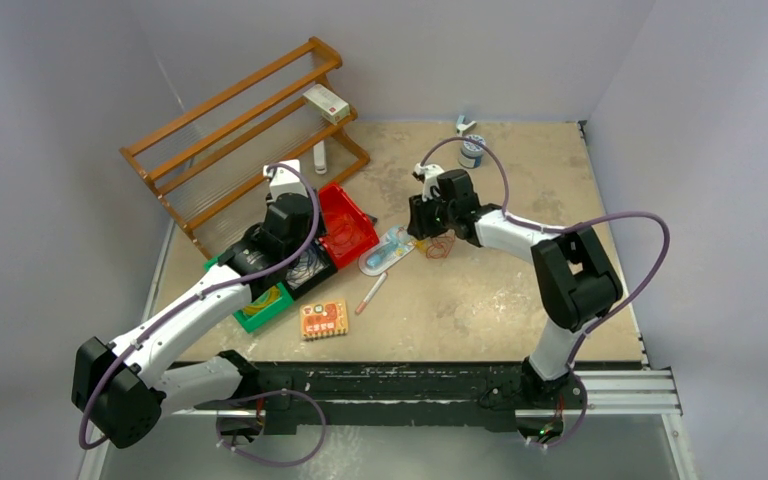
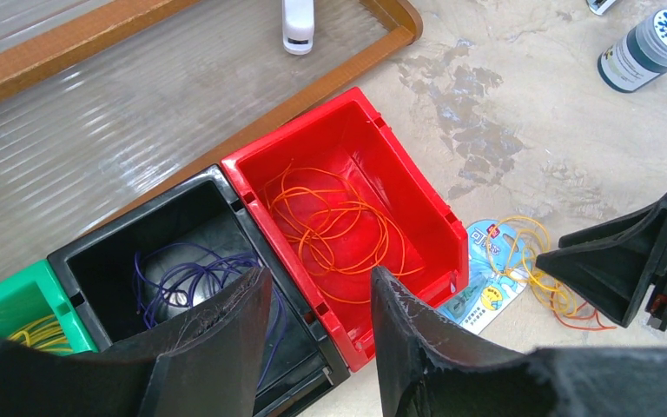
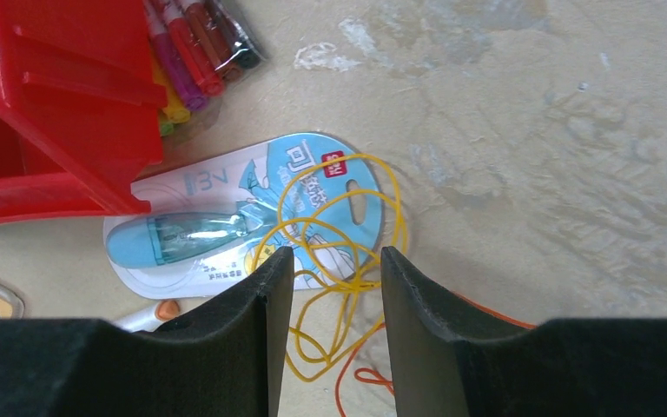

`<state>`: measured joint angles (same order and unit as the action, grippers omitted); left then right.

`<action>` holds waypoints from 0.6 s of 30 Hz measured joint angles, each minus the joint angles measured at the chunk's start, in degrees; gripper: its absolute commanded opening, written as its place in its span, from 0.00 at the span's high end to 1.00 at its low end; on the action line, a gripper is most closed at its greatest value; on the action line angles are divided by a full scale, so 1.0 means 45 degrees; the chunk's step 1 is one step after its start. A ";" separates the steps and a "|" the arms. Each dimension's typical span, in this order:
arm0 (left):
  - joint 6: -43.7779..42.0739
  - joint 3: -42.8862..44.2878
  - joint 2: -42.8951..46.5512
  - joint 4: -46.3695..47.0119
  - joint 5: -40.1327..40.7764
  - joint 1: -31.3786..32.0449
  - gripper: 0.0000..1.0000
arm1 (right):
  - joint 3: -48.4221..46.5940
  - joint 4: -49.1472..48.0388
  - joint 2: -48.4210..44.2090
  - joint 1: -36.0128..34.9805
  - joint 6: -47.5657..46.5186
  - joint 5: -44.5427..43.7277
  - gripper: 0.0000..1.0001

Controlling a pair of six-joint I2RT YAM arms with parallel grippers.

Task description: Untangle the cables

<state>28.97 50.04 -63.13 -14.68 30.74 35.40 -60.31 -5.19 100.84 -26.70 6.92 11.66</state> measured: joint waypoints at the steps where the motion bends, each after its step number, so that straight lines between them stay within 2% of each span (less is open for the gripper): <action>1: 0.0000 0.0000 0.0000 0.0000 0.0000 0.0000 0.55 | 0.0000 -0.0063 0.0068 -0.0029 -0.0034 0.0102 0.56; 10: 0.0000 0.0000 -0.0039 0.0000 -0.0005 0.0000 0.55 | -0.0087 -0.0199 0.0510 -0.0311 -0.0214 0.0588 0.59; 12: 0.0000 0.0000 -0.0068 0.0000 -0.0005 0.0000 0.55 | -0.0194 -0.0194 0.0622 -0.0364 -0.0248 0.0549 0.66; 14: 0.0000 0.0000 -0.0087 0.0000 -0.0005 0.0000 0.55 | -0.0262 -0.0160 0.0690 -0.0418 -0.0311 0.0384 0.80; 18: 0.0000 0.0000 -0.0087 -0.0005 0.0000 0.0000 0.55 | -0.0262 -0.0151 0.0675 -0.0486 -0.0379 -0.0053 0.98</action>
<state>28.97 50.04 -63.53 -14.70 30.74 35.40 -61.49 -5.87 103.88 -28.88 5.21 11.42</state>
